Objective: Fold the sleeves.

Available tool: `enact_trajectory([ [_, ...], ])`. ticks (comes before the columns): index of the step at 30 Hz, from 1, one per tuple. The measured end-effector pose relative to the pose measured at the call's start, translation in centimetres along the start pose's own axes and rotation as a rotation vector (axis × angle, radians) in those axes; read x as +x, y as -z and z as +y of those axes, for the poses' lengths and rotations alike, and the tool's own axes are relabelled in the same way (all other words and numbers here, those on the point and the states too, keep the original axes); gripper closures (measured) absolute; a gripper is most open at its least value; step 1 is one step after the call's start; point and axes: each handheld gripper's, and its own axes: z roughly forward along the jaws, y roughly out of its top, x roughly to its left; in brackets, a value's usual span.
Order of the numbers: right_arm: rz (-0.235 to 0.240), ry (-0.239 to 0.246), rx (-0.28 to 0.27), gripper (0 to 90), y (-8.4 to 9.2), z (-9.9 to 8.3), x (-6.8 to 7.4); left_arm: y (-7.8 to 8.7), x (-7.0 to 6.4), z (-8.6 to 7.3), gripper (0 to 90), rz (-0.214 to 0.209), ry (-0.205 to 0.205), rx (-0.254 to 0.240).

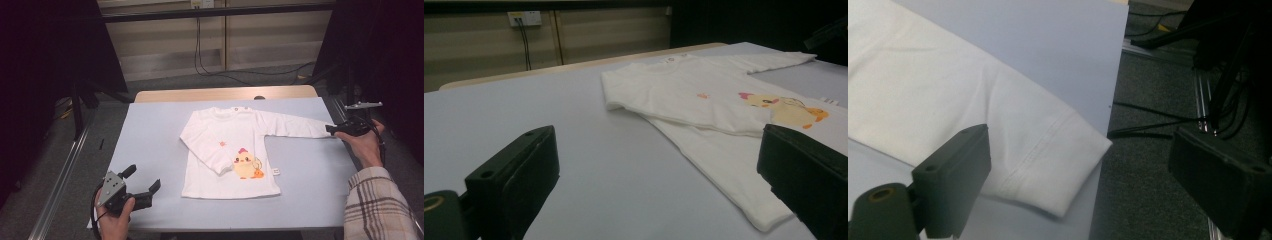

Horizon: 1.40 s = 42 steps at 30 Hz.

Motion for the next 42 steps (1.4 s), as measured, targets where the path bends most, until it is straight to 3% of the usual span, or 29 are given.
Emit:
enact_trajectory([
  [4,0.014,0.008,0.027,23.1,-0.3,0.1,0.1,0.0,0.0,0.0,3.3,-0.013,-0.005,0.006],
  [7,0.001,-0.013,0.048,23.8,-0.4,0.2,-0.2,0.0,-0.1,0.0,3.3,-0.009,-0.012,0.005],
  [14,0.011,-0.036,0.098,43.2,-0.7,0.0,-0.3,-0.1,-0.1,0.0,3.4,-0.013,-0.023,0.024],
  [17,0.012,-0.044,0.127,44.4,-0.9,-0.2,-0.2,-0.1,-0.1,0.0,3.4,-0.015,-0.022,0.024],
  [23,0.02,-0.061,0.147,55.7,-1.1,-0.2,0.2,0.0,0.0,-0.1,3.3,-0.02,-0.016,0.03],
  [28,-0.005,-0.078,0.151,59.5,-1.4,-0.2,0.8,-0.1,-0.1,0.0,3.4,-0.028,-0.017,0.03],
  [37,0.039,-0.156,0.13,61.2,-1.6,-0.7,0.2,0.1,-0.1,0.0,3.4,-0.029,-0.023,0.031],
  [42,0.041,-0.17,0.13,62.8,-1.6,-0.7,0.2,0.0,0.0,-0.1,3.3,-0.035,-0.019,0.039],
])
